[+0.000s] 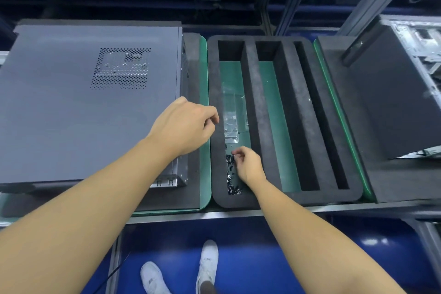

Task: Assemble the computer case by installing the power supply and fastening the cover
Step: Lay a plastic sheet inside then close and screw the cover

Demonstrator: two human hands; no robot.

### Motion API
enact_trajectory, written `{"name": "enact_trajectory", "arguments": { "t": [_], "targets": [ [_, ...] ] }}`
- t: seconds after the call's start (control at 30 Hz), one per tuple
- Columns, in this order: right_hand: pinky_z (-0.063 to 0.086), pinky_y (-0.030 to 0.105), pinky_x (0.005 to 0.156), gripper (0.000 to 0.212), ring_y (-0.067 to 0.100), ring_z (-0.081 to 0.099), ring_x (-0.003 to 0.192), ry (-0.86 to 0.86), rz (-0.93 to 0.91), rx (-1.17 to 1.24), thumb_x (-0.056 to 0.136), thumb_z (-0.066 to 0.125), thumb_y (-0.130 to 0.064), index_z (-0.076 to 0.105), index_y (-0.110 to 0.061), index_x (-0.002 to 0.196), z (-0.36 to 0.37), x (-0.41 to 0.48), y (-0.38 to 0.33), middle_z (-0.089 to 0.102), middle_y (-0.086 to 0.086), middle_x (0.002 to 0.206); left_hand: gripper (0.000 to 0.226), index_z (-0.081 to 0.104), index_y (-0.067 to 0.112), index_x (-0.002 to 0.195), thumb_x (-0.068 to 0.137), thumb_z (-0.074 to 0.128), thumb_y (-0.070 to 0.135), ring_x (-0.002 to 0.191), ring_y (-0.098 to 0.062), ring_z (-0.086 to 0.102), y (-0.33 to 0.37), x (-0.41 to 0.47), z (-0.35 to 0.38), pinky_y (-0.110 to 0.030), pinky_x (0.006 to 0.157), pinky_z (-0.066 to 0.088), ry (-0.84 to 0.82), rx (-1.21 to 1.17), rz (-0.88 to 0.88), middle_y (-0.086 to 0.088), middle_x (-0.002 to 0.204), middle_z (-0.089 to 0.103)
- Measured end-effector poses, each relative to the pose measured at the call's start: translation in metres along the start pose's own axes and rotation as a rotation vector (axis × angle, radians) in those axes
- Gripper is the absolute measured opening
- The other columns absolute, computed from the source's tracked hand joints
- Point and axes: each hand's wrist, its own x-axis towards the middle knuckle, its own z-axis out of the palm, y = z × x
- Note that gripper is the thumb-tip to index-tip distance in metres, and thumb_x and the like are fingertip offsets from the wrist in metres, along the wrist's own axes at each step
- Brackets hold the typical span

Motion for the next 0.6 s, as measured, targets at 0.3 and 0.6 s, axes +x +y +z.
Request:
{"name": "enact_trajectory", "arguments": {
  "t": [0.3,0.6],
  "targets": [
    [0.052,0.017,0.080,0.013,0.015,0.065,0.086,0.026,0.033,0.450,0.097,0.070,-0.009,0.070,-0.022,0.094,-0.023,-0.030,-0.014,0.070,-0.004,0.090,0.028,0.071,0.026,0.089,0.090,0.046,0.015,0.043,0.000,0.036,-0.002,-0.001,0.002,-0.033,0.090,0.047,0.064,-0.034,0.012,0.022,0.044,0.033],
    [0.052,0.013,0.072,0.021,0.006,0.070,0.074,0.199,-0.301,0.630,0.100,0.064,-0.008,0.077,-0.025,0.094,-0.099,-0.075,-0.123,0.077,-0.006,0.086,0.017,0.070,0.025,0.109,0.092,0.068,0.023,0.089,-0.007,0.070,-0.003,-0.013,-0.029,-0.021,0.077,0.054,0.053,-0.876,-0.253,0.012,0.096,0.074]
  ]
}}
